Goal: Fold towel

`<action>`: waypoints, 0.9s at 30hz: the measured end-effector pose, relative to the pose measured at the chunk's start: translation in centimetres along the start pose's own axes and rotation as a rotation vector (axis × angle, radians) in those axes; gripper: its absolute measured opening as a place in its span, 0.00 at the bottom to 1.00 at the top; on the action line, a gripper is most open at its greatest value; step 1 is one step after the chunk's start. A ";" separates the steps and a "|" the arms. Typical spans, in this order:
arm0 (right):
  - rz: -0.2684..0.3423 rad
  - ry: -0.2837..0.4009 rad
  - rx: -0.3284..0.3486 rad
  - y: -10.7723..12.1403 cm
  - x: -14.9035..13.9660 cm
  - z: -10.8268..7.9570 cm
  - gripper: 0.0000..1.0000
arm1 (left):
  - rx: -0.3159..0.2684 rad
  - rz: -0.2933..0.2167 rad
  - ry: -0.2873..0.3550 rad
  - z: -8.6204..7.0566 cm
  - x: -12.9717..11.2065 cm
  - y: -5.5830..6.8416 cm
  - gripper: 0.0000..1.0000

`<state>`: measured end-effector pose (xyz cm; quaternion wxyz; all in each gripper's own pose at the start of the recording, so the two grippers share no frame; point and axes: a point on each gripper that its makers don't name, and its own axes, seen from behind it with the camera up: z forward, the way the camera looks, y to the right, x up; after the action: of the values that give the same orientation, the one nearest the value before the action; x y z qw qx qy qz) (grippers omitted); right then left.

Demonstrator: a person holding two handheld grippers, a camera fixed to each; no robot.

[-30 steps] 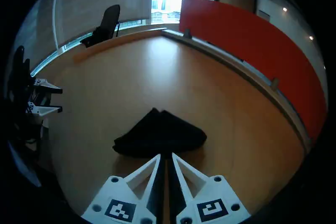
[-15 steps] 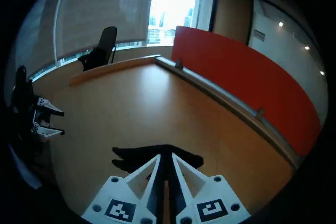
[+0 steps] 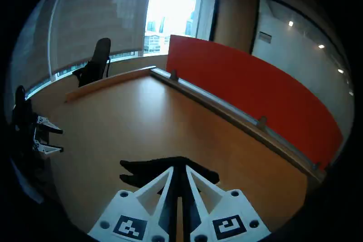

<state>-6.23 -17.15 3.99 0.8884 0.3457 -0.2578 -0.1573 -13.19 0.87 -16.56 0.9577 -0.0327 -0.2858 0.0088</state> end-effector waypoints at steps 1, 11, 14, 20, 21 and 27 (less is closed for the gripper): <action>0.004 0.001 -0.003 0.4 0.0 -0.2 0.03 | 0.000 0.000 -0.001 0.0 0.0 0.0 0.98; 0.048 -0.012 -0.029 4.2 -0.8 -2.6 0.03 | -0.008 0.002 -0.010 0.6 0.2 0.6 0.98; 0.055 -0.018 -0.040 5.4 -1.3 -3.5 0.03 | -0.009 0.004 -0.013 0.9 0.3 0.9 0.98; 0.083 -0.024 -0.060 7.9 -2.3 -5.2 0.03 | -0.016 0.009 -0.020 1.5 0.7 1.4 0.97; 0.087 -0.026 -0.066 8.4 -2.4 -5.6 0.03 | -0.016 0.010 -0.020 1.6 0.8 1.5 0.97; 0.109 -0.039 -0.098 11.3 -3.5 -7.4 0.03 | -0.016 0.013 -0.026 2.2 1.1 1.7 0.98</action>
<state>-3.75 -3.60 6.02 0.9064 0.2841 -0.2854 -0.1278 -13.46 2.76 -14.26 0.9535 -0.0422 -0.2982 0.0134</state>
